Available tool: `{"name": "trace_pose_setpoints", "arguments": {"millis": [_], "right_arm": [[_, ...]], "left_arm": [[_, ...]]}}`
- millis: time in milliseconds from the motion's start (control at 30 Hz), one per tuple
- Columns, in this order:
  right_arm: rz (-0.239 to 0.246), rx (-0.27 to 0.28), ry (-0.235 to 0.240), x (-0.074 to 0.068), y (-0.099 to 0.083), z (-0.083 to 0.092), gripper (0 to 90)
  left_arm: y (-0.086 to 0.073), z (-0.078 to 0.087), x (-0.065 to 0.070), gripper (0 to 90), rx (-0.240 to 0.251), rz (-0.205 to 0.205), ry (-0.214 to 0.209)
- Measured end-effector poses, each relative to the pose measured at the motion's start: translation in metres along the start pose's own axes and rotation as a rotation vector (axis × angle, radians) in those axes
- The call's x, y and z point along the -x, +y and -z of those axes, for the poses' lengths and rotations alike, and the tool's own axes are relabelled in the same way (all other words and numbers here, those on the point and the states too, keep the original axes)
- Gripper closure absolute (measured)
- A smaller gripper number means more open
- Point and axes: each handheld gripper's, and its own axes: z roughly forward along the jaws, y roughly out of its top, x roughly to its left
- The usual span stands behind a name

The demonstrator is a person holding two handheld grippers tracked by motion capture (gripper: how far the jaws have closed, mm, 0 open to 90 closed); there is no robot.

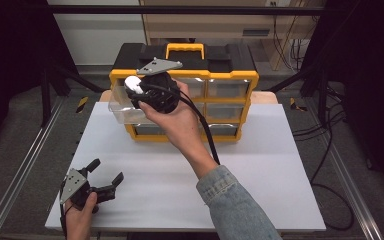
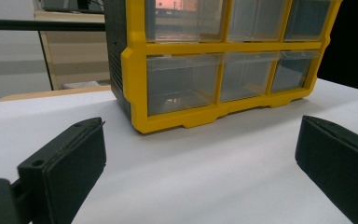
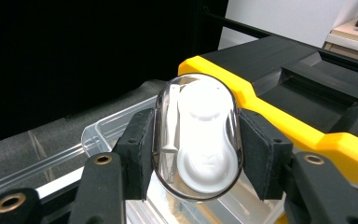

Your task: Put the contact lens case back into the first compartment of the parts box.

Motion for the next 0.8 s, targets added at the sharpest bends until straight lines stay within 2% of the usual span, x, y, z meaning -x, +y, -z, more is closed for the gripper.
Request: {"name": "trace_pose_setpoints", "arguments": {"millis": [800], "right_arm": [[0.002,-0.014,0.003,-0.0019,0.0000,-0.0057,48.9]], "left_arm": [[-0.0003,-0.0007,0.0002,1.4,-0.005,-0.001,-0.004]]}}
